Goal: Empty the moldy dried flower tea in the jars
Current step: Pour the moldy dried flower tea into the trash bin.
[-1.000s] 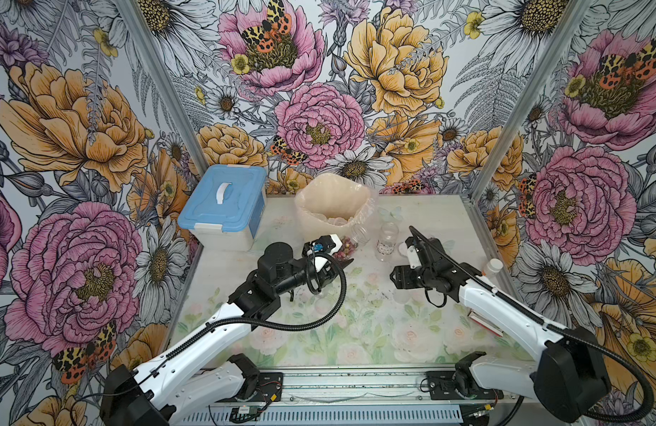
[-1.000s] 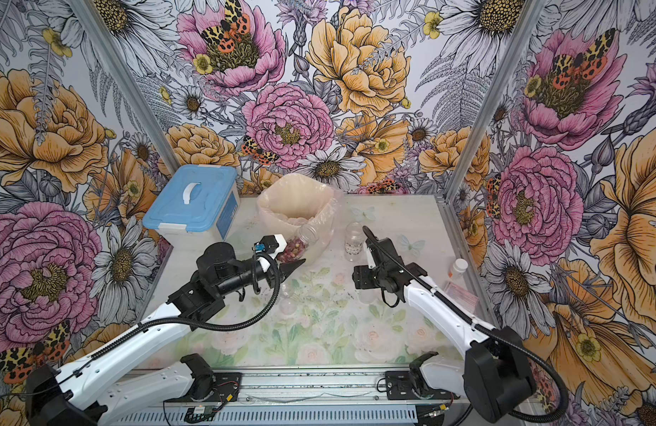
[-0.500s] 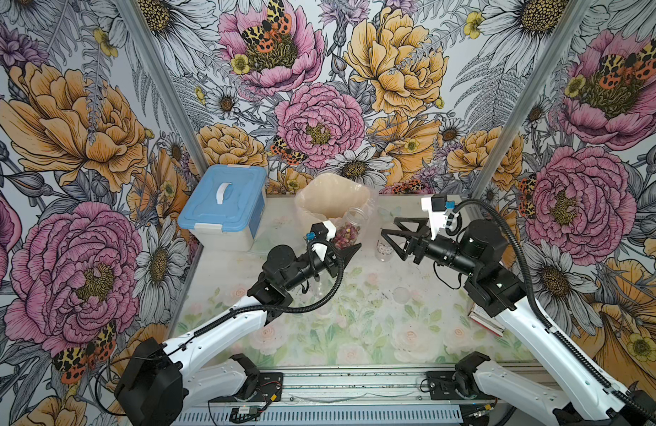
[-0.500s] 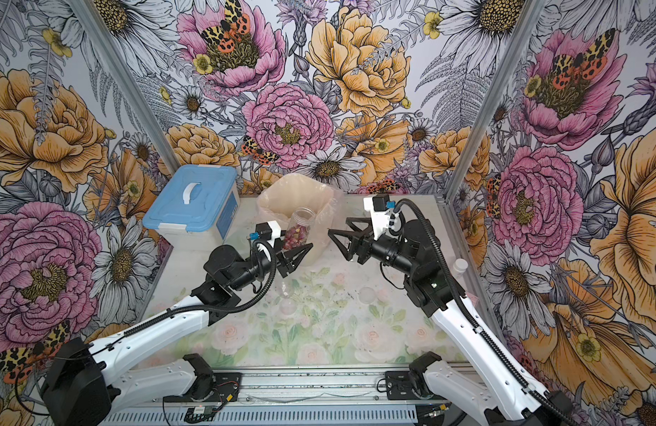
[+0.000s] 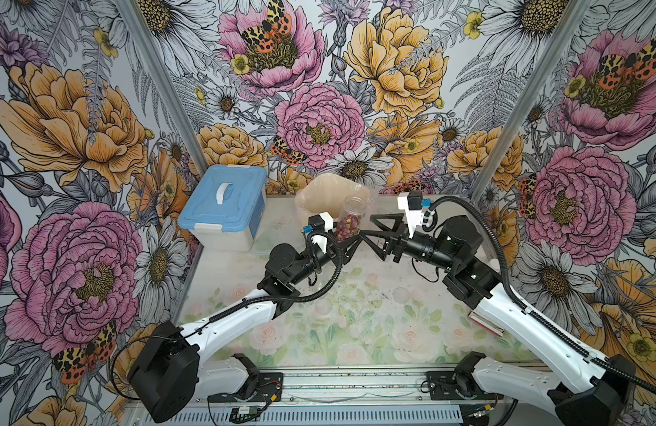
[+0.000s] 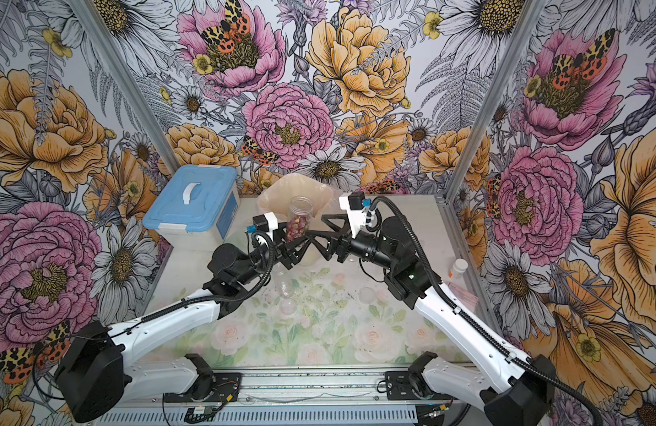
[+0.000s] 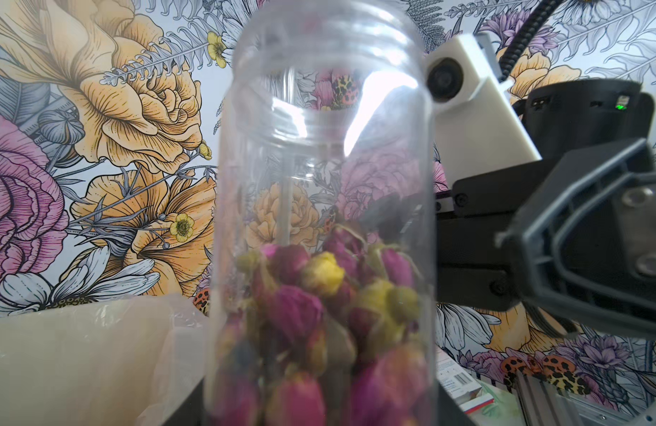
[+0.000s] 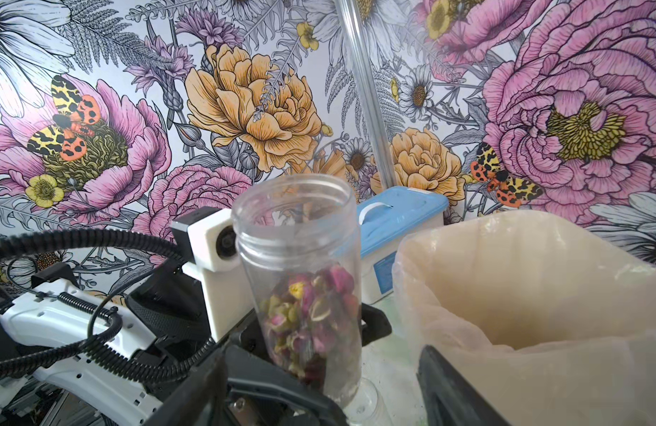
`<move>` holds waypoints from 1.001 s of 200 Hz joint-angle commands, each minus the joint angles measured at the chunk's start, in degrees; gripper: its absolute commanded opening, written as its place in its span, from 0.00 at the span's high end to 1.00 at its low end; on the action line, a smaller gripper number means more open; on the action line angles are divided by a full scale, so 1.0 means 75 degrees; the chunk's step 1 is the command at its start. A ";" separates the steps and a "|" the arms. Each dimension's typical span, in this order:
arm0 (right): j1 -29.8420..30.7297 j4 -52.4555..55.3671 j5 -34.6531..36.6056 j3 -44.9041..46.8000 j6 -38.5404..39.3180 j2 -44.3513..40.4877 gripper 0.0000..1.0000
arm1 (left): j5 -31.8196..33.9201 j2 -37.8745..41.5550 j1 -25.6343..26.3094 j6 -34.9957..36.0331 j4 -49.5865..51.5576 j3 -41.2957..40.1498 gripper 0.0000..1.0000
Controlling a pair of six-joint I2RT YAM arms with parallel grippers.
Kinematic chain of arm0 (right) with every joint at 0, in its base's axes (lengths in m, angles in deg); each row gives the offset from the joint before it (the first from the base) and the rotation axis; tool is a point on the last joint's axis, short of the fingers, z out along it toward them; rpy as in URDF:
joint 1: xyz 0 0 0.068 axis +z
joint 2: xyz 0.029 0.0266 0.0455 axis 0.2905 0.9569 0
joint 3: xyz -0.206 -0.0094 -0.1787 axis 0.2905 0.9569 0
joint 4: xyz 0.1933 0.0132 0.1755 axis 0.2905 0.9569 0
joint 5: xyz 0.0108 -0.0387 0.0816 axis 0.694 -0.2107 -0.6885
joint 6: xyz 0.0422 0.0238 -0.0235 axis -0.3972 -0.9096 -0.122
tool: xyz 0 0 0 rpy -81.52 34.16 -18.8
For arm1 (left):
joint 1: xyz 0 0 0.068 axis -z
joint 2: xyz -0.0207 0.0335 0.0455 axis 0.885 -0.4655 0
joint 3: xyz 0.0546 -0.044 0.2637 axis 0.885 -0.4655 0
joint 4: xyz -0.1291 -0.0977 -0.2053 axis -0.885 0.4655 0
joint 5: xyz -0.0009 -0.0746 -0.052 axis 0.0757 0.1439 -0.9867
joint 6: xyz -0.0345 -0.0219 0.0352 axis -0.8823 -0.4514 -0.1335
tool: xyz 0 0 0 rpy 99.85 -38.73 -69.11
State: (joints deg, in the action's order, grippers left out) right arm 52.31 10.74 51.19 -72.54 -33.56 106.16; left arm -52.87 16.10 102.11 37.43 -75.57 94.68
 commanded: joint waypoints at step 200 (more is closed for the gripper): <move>0.0955 -0.0505 0.0746 -0.1102 0.0514 0.1477 0.64 | 0.0162 -0.0307 0.0082 -0.0239 -0.0507 0.0184 0.56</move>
State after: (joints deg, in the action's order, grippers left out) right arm 57.95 8.36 56.11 -79.36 -30.85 116.19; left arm -52.10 14.42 102.13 36.21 -80.27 94.77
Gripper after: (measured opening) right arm 0.561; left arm 0.548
